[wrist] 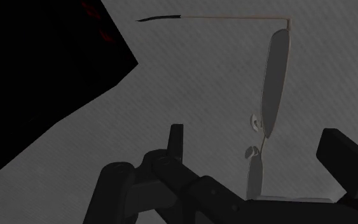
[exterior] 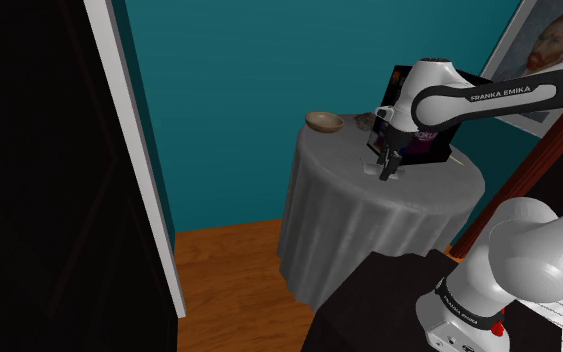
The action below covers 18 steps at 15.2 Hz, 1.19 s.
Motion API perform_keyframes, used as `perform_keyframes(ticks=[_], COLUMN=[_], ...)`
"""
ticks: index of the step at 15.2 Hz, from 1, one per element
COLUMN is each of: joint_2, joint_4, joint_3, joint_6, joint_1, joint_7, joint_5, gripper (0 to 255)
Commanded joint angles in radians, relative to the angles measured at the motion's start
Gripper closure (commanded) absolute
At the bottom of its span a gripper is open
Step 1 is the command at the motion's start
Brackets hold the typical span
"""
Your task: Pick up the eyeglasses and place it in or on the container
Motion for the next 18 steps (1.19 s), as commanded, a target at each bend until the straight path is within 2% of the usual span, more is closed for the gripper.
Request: perform_keyframes(ticks=[1,2,11,18], joint_2=[0.000,0.000,0.000,-0.041], joint_4=[0.000,0.000,0.000,0.068], joint_3=[0.000,0.000,0.000,0.028], joint_6=[0.000,0.000,0.000,-0.109], joint_1=[0.000,0.000,0.000,0.002], joint_7=[0.000,0.000,0.000,0.000], joint_5=[0.000,0.000,0.000,0.016], gripper=[0,255,255,255])
